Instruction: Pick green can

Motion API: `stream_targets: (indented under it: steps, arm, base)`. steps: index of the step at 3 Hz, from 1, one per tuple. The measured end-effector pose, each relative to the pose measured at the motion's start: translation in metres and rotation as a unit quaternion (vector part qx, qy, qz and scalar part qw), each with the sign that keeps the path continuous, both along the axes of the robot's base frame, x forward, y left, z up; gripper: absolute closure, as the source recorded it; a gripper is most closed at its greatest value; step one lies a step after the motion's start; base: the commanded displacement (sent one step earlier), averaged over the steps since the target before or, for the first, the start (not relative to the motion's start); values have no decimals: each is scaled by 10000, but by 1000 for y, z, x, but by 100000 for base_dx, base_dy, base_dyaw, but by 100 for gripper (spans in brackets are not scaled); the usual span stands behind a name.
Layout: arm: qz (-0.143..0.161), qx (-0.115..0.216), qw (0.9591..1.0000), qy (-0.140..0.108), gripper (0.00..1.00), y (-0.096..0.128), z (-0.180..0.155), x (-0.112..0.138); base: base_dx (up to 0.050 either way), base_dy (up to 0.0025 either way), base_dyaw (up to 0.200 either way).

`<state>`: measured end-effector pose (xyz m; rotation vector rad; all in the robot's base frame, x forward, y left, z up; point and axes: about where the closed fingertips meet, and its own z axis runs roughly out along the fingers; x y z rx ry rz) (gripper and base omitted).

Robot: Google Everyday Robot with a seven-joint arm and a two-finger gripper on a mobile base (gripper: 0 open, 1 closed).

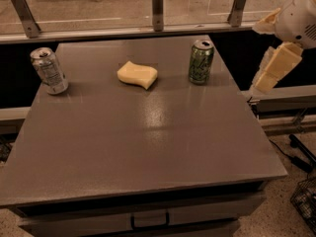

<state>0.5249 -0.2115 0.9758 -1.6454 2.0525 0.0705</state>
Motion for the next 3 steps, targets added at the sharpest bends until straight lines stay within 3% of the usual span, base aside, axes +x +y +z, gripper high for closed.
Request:
stream_targets:
  steps: [1, 3]
  arm:
    - [356, 630, 9965, -412, 0, 19, -6, 51]
    - [380, 729, 9955, -472, 0, 21, -9, 63]
  base:
    - [0, 0, 0]
    - [0, 0, 0]
